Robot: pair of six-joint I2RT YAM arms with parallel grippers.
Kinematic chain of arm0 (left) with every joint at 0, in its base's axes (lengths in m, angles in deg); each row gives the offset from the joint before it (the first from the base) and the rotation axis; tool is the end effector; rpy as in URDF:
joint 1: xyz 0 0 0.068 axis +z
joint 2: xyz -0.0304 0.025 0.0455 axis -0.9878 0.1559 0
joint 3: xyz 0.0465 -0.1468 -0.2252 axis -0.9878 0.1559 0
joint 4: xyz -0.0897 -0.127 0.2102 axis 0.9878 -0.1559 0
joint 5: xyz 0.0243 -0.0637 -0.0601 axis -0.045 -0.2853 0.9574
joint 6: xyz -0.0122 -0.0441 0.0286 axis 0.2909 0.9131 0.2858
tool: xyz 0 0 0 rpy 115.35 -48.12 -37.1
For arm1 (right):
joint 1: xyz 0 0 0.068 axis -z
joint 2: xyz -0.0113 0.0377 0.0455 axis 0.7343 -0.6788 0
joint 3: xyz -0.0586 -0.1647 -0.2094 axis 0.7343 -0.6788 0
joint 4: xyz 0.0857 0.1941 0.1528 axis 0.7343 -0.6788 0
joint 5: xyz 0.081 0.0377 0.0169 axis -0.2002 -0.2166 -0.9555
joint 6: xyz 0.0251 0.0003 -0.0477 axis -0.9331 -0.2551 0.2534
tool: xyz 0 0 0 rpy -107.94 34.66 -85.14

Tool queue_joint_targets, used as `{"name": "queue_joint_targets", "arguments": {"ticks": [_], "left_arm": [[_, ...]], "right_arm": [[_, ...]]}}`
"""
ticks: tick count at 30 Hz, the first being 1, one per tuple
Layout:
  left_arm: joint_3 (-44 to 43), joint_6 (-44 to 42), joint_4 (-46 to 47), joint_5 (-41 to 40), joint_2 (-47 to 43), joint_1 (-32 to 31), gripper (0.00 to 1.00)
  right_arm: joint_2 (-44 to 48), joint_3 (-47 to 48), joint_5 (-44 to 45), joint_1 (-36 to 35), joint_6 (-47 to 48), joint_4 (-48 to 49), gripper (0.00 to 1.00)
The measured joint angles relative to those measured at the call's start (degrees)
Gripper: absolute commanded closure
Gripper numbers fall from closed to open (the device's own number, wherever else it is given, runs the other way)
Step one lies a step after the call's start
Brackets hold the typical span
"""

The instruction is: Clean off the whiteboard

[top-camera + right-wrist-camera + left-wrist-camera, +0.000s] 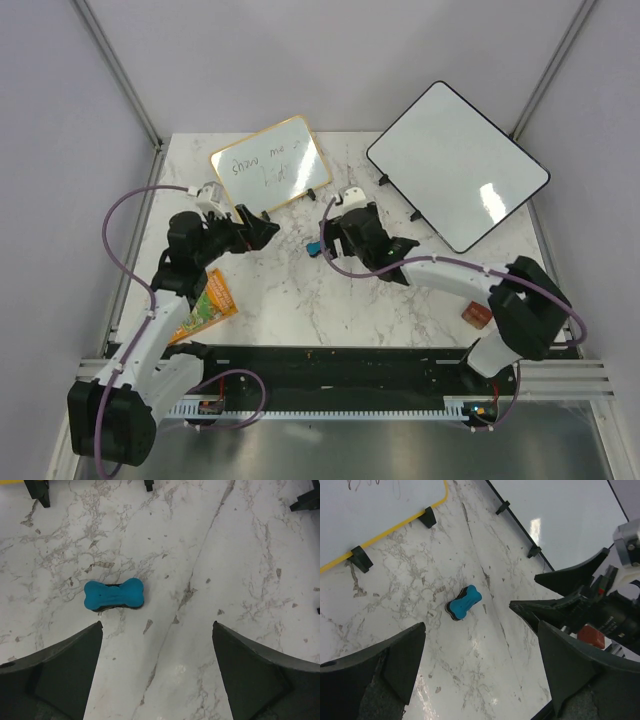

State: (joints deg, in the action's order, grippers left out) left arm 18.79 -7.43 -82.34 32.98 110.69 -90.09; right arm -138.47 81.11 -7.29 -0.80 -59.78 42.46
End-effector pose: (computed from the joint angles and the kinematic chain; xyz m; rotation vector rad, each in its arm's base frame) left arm 0.2066 -0.0480 0.2683 -0.0166 1.8954 -0.8544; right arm 0.2303 0.2351 0.2337 -0.3649 2.0551 0.2300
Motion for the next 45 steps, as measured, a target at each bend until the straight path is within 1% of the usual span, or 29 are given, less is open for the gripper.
{"name": "queue_joint_targets", "arguments": {"ticks": [2,4,7,8,10,11,13,14,16,19,24,27,28,29,30,31,32,33,36,41,45], "left_arm": [[-2.97,-0.11,-4.94,0.00,0.02,0.11,0.01],[-6.95,-0.81,-9.51,0.33,0.48,0.26,0.01],[-13.03,-2.84,-16.09,1.44,2.64,0.33,0.01],[-15.19,-3.76,-18.49,1.51,3.91,0.31,0.02],[-18.29,-5.62,-22.47,1.44,7.04,0.33,0.03],[-18.82,-6.62,-24.15,1.38,8.57,0.37,0.02],[-18.51,-7.87,-27.28,1.33,10.27,0.63,0.02],[-18.08,-8.57,-29.20,1.33,10.91,0.81,0.02],[-17.25,-9.20,-31.52,1.38,10.91,1.01,0.01],[-15.76,-9.49,-32.50,1.92,9.51,1.14,0.01],[-15.45,-9.57,-32.70,3.72,8.61,1.33,0.01],[-15.45,-9.60,-32.68,4.70,8.66,1.99,0.01],[-15.45,-9.60,-32.70,5.01,8.72,2.27,0.01],[-15.45,-9.60,-32.68,5.42,8.85,2.54,0.01],[-15.45,-9.60,-32.68,5.60,9.01,2.73,0.01],[-15.45,-9.60,-32.68,5.73,9.07,2.95,0.01],[-15.45,-9.60,-32.68,5.84,9.16,3.17,0.01],[-15.45,-9.60,-32.68,5.95,9.20,3.32,0.01],[-15.45,-9.60,-32.68,6.14,9.20,3.87,0.01],[-15.30,-9.60,-32.68,6.78,9.40,4.57,0.01],[-15.04,-9.62,-32.68,7.04,9.44,4.87,0.02]], "right_arm": [[-5.64,5.05,-0.52,0.00,2.29,-1.25,0.02],[-8.83,7.63,-0.85,0.00,4.04,-1.77,0.03],[-12.35,9.84,-2.86,0.37,5.60,-1.99,0.10],[-13.14,10.21,-3.56,0.68,5.62,-2.03,0.15],[-15.06,10.95,-6.49,2.29,5.27,-2.25,0.17],[-15.80,11.06,-7.50,3.30,4.96,-2.29,0.22],[-17.03,11.39,-9.01,5.03,4.33,-2.71,0.26],[-17.92,11.82,-9.92,6.01,3.85,-2.84,0.30],[-19.12,12.57,-10.71,7.02,3.41,-3.17,0.35],[-19.71,12.81,-13.31,7.19,2.47,-3.54,0.45],[-19.71,12.26,-16.33,4.85,1.20,-3.39,0.48],[-19.71,10.71,-17.44,2.80,0.15,-3.13,0.67],[-19.71,10.34,-17.75,2.32,0.07,-3.08,0.78],[-19.82,9.94,-18.34,1.75,-0.63,-2.99,0.82],[-20.06,9.79,-18.82,1.40,-1.22,-2.78,0.90],[-20.46,9.79,-19.23,1.27,-1.57,-2.45,0.93],[-20.94,9.79,-19.52,1.03,-1.79,-1.88,0.94],[-21.46,9.79,-19.71,0.87,-1.97,-1.55,0.99],[-23.52,10.64,-20.31,0.44,-2.99,0.24,1.00],[-27.74,15.28,-20.04,-0.61,-3.98,1.99,1.00],[-31.01,20.06,-17.18,-0.96,-4.15,0.76,1.00]]}}
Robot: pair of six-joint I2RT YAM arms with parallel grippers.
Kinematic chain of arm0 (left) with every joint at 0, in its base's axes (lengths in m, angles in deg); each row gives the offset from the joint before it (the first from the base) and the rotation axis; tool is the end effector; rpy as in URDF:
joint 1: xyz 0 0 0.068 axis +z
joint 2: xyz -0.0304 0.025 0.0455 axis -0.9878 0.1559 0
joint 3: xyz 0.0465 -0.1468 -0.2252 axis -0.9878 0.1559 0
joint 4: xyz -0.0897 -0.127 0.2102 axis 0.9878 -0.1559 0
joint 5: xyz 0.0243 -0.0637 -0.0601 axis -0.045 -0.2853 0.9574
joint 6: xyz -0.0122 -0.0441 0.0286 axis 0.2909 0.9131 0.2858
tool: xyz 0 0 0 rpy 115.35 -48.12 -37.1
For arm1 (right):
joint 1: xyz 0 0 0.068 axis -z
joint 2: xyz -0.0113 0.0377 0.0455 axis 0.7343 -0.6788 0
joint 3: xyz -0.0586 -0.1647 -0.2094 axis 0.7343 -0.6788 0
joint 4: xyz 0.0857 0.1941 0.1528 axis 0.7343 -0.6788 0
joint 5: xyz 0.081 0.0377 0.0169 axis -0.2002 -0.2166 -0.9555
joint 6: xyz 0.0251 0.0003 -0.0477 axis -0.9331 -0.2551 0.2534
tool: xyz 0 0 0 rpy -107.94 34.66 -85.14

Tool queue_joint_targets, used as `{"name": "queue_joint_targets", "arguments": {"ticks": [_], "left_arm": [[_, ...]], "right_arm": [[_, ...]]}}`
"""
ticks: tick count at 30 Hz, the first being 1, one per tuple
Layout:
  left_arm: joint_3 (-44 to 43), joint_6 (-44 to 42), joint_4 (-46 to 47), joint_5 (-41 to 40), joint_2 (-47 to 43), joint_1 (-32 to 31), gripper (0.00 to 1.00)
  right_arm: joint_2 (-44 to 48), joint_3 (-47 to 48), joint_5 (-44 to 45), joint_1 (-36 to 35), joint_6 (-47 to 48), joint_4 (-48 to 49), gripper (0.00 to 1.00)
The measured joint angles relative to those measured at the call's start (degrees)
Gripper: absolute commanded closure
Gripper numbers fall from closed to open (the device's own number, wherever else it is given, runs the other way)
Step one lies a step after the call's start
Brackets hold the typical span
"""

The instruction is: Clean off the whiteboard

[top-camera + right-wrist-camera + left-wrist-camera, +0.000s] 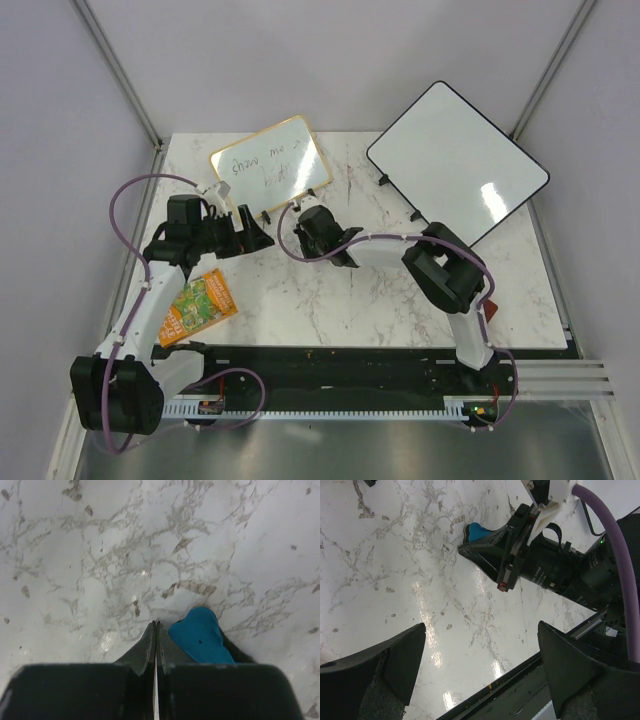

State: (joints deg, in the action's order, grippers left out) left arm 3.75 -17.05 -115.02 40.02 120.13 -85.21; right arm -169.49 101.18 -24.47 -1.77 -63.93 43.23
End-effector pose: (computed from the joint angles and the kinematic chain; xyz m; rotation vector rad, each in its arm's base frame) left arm 0.2219 -0.0350 0.2743 -0.0186 2.3165 -0.8475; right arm 0.2895 0.3274 0.1452 -0.5546 2.2840 0.4735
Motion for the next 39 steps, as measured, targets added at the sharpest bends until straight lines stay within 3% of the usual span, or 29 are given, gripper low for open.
{"name": "queue_joint_targets", "arguments": {"ticks": [6,13,17,23,31,39], "left_arm": [[0.02,-0.04,0.00,-0.04,-0.02,0.61,0.02],[0.09,-0.04,0.02,0.07,-0.02,1.14,0.01],[0.09,-0.04,0.02,0.42,-0.02,1.55,0.01],[0.11,-0.04,0.07,0.96,-0.02,1.68,0.01],[0.13,-0.04,0.11,1.75,-0.02,2.19,0.01],[0.28,-0.04,0.26,1.90,-0.02,2.25,0.02]], "right_arm": [[-4.55,8.09,7.96,0.00,0.94,-4.50,1.00],[-3.43,7.80,9.84,0.00,3.80,-6.47,0.84],[1.29,5.11,9.16,0.00,4.70,-6.88,0.52],[9.90,2.29,9.84,0.04,5.40,-5.88,0.22],[11.91,-0.02,13.51,0.07,4.02,-7.04,0.23],[6.99,-0.63,13.77,1.07,2.34,-7.82,0.26]]}}
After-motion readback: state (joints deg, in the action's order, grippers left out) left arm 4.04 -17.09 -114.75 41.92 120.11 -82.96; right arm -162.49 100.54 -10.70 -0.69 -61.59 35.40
